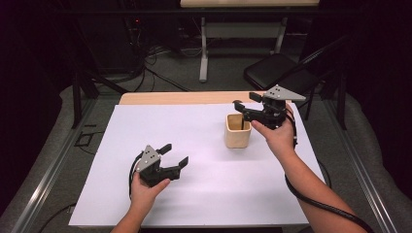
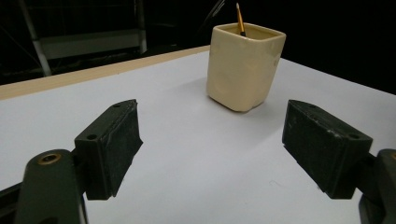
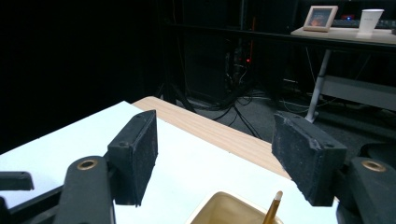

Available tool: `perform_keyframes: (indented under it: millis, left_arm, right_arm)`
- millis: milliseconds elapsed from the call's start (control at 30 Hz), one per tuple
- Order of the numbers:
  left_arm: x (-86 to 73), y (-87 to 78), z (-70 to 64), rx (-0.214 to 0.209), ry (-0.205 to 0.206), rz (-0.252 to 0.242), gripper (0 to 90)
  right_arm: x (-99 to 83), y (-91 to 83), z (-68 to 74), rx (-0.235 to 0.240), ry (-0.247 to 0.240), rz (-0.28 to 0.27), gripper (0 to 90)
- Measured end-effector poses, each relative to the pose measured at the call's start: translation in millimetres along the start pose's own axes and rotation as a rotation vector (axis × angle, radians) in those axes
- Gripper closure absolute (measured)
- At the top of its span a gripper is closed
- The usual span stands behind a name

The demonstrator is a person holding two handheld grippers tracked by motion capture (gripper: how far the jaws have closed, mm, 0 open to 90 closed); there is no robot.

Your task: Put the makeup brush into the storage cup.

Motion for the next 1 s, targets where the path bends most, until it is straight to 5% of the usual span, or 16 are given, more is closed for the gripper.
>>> perform_keyframes:
  millis: [1000]
  left_arm:
    - [-0.5, 0.4, -0.6, -0.004, -0.006, 0.001, 19.4]
  right_arm:
    - [-5.3, -42.4, 35.1, 0.102, -0.018, 0.003, 31.5]
Point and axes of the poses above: each handheld gripper's, and its own axes: y roughly forward along the jaws, x roughly out of its top, z roughly to its left, the point moved 7 cm from there along y, roughly forward along the jaws, and after that the axes turned 7 degrees about x, right-handed, at the moved point
